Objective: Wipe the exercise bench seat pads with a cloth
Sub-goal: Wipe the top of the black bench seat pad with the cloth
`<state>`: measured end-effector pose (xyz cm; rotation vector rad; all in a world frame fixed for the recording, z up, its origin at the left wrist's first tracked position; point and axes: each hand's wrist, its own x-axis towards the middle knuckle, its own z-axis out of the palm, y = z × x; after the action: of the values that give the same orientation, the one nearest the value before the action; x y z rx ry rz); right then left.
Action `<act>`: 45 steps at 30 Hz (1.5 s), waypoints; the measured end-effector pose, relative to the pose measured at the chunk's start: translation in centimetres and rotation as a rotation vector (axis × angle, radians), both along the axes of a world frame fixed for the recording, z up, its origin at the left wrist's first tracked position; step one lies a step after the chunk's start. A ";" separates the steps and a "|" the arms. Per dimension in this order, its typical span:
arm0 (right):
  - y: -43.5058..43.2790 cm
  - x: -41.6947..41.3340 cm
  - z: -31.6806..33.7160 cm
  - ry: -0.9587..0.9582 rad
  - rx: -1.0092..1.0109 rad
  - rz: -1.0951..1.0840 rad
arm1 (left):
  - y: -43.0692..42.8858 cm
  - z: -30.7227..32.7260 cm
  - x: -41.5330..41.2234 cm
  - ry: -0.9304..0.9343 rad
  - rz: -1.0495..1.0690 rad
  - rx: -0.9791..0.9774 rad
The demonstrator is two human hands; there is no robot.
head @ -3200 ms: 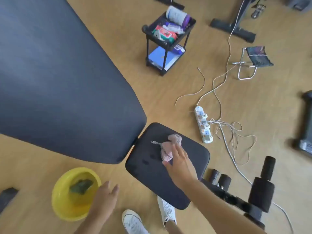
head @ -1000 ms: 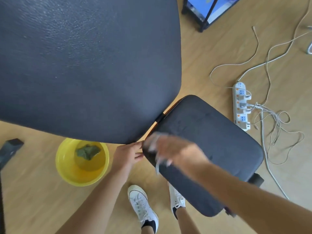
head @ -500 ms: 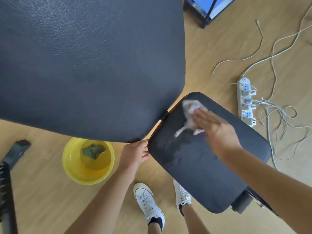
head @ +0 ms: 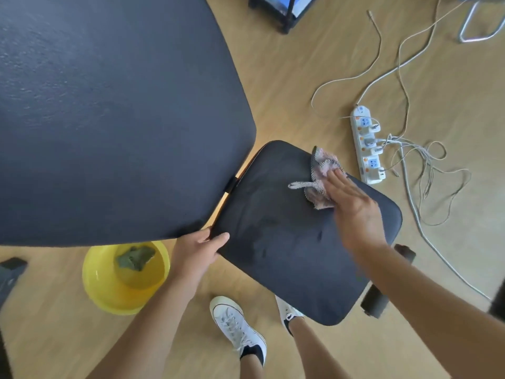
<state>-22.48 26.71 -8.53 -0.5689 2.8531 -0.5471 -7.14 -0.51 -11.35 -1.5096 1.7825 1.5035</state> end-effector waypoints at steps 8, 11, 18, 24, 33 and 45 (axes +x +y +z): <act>7.5 8.4 1.4 -0.073 -0.062 0.740 | -0.2 -0.1 -0.6 0.004 -0.176 -0.119; 9.5 0.8 1.1 -0.018 -0.037 0.049 | 0.1 0.0 -0.2 0.007 -0.184 -0.126; 1.5 14.2 1.8 -0.131 -0.049 0.540 | -0.3 -0.6 -0.5 -0.045 0.010 -0.033; 10.1 1.8 0.8 -0.070 -0.026 0.019 | 0.0 0.3 -1.5 -0.134 0.141 0.007; 6.9 11.9 2.0 -0.114 0.026 0.832 | 0.5 1.2 -2.2 -0.120 0.210 0.119; 8.2 15.4 2.6 -0.138 0.016 0.503 | 0.1 0.9 -2.2 -0.046 0.275 0.167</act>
<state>-7.09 34.93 -5.95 -1.1467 2.4456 -0.4488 -9.29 -0.41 -10.47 -1.7409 1.4286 1.6821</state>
